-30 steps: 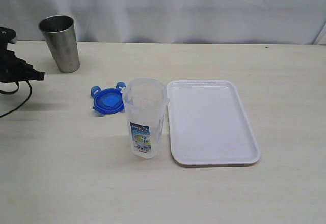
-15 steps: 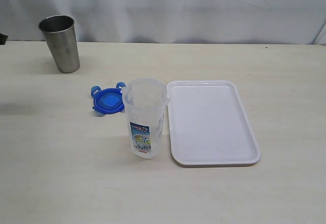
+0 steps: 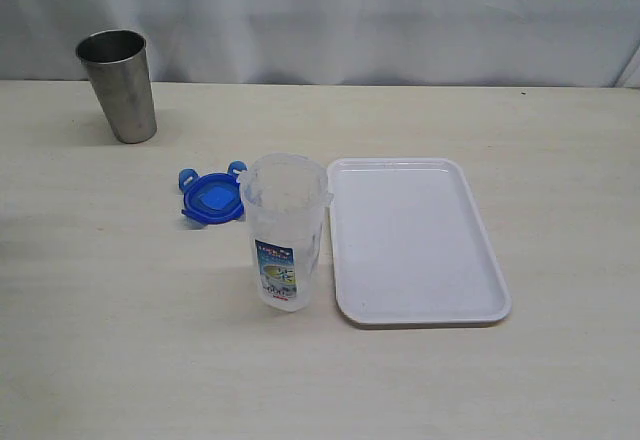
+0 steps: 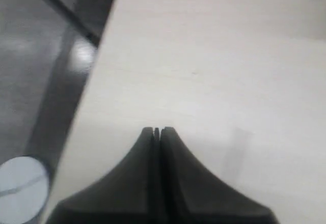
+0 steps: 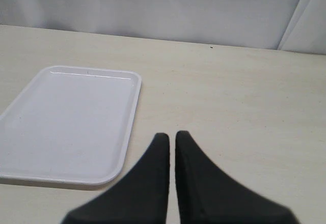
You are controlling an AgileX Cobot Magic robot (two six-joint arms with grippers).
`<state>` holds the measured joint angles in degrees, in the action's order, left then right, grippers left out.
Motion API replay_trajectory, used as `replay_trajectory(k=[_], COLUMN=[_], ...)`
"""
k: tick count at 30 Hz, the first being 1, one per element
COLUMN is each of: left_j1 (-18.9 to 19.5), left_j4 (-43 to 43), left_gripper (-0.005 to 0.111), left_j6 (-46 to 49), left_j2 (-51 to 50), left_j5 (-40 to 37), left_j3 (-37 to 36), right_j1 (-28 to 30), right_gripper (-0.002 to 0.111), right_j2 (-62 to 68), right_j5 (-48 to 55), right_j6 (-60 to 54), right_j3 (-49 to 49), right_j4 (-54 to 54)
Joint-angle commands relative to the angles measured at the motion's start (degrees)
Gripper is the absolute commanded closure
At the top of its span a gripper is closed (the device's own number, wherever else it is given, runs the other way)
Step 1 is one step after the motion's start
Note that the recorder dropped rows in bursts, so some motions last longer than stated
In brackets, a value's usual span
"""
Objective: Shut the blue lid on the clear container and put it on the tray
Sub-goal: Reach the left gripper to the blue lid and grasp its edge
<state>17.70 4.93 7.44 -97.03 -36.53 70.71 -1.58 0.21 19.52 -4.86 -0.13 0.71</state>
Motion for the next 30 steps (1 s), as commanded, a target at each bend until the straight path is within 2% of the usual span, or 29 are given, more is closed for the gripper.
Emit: replay_trajectory(k=[1,2,3,6,9,11,13,16,19,27,30], left_j1=[0.23,0.23,0.23,0.04,-2.32,-5.41,-9.21,-14.22,-17.76,-25.16,-27.80], left_j4=[-33.57,-38.95,-40.51,-44.20,-44.20,-44.20,-43.80,-40.57,-36.38,-36.23,-37.04], left_gripper=[0.107,0.104,0.101,0.083,0.058,0.049,0.047,0.040,0.035,0.036,0.045], left_j6=[30.66,37.08,38.53,39.28,42.21,46.26,49.32,49.05,48.06,47.38,45.07], left_j2=[0.48,0.48,0.48,0.48,0.48,0.48,0.48,0.36,0.36,-3.47,-7.36], left_j5=[-6.81,-9.51,-10.36,-11.16,-11.16,-11.31,-11.58,-10.36,-8.46,-7.07,-3.13], left_j3=[0.41,0.41,0.41,0.30,0.30,0.30,0.30,-0.41,-2.27,-5.16,-5.42], right_j1=[0.13,0.13,0.13,0.13,0.13,0.13,0.13,0.13,0.13,0.13,0.13], right_gripper=[0.104,0.104,0.104,0.104,0.104,0.104,0.104,0.104,0.104,0.104,0.104], right_j2=[-0.21,-0.21,-0.21,-0.21,-0.21,-0.21,-0.21,-0.21,-0.21,-0.21,-0.21], right_j5=[0.03,0.03,0.03,0.03,0.03,0.03,0.03,0.03,0.03,0.03,0.03], right_j6=[0.18,0.18,0.18,0.18,0.18,0.18,0.18,0.18,0.18,0.18,0.18], right_j3=[0.13,0.13,0.13,0.13,0.13,0.13,0.13,0.13,0.13,0.13,0.13], right_j4=[-0.02,-0.02,-0.02,-0.02,-0.02,-0.02,-0.02,-0.02,-0.02,-0.02,-0.02])
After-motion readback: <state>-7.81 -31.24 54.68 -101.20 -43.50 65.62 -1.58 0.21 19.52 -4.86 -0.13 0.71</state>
